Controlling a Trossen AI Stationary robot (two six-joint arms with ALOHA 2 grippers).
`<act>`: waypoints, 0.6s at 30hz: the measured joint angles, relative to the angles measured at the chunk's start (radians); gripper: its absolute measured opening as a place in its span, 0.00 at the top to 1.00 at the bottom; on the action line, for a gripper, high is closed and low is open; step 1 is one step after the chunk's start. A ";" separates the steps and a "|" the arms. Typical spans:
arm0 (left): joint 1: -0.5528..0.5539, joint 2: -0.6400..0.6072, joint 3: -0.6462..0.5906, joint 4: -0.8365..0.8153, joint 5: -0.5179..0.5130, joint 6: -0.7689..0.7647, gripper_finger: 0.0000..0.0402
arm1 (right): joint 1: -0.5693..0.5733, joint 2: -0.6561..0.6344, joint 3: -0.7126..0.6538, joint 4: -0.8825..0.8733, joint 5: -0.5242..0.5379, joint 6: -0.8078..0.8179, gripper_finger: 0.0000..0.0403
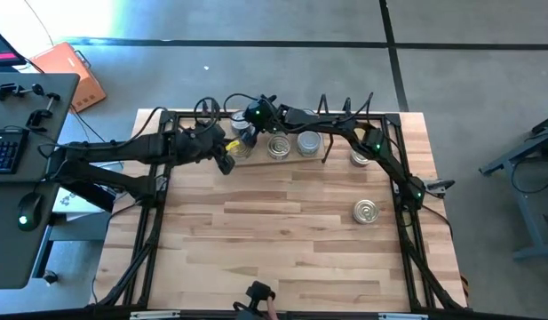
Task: Stack canned seafood by type on shelf
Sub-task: Stack the green tuna can on top of the green tuna can on the shelf
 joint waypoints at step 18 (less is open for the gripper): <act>-0.036 0.000 0.000 -0.014 0.000 0.001 1.00 | 0.000 -0.015 -0.002 -0.035 -0.008 0.003 0.01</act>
